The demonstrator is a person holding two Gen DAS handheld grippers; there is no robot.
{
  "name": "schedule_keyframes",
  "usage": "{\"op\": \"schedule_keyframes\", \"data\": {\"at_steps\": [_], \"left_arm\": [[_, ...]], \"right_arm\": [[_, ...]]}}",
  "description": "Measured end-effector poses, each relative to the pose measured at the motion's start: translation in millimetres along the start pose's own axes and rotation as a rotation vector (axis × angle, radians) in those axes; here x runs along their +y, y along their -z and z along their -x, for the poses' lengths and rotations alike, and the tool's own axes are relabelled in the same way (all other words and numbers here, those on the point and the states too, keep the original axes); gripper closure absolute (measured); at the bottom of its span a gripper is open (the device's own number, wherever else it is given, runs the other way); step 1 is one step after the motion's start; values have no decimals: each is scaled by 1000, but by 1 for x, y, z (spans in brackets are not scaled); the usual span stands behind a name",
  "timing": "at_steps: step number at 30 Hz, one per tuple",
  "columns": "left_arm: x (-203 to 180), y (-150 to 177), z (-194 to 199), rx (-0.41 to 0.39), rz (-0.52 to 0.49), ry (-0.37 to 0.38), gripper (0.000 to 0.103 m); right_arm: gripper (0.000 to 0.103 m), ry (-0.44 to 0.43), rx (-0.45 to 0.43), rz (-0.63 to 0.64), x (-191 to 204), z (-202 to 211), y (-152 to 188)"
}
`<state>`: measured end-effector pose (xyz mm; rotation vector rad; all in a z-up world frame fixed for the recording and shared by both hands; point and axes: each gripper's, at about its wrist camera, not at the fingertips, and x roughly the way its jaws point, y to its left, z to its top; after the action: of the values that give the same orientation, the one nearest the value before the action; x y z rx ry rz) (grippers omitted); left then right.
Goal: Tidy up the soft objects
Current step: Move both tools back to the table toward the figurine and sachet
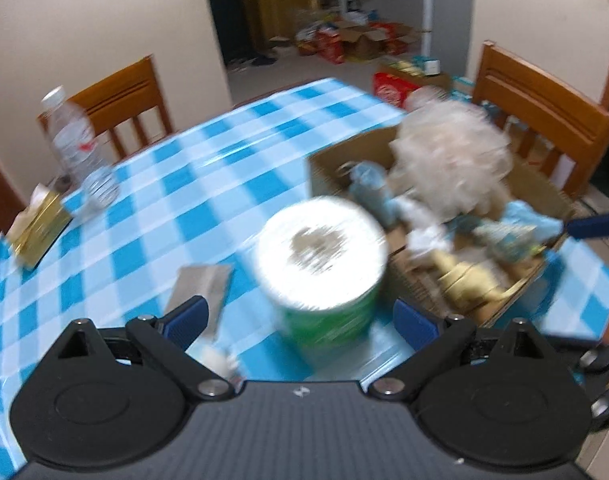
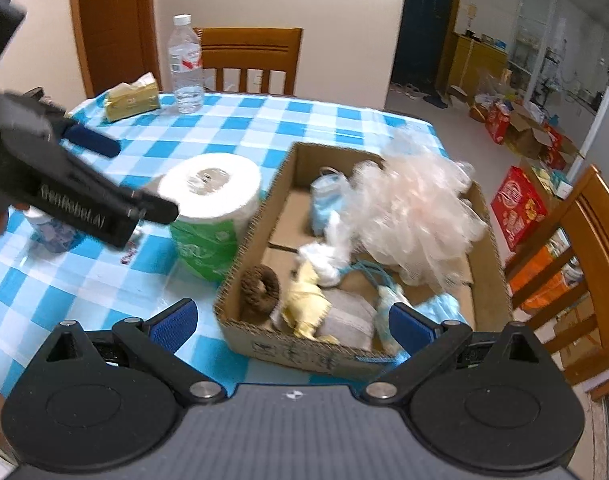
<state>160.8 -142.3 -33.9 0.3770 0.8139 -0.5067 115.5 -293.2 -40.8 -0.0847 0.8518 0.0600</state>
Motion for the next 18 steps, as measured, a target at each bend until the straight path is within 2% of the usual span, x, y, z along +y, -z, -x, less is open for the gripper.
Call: {"op": "schedule_keyframes", "data": {"at_steps": [10, 18], "left_arm": [[30, 36, -13, 31, 47, -96, 4], [39, 44, -40, 52, 46, -112, 8]], "right_arm": [[0, -116, 7, 48, 24, -11, -31], [0, -148, 8, 107, 34, -29, -65]]}}
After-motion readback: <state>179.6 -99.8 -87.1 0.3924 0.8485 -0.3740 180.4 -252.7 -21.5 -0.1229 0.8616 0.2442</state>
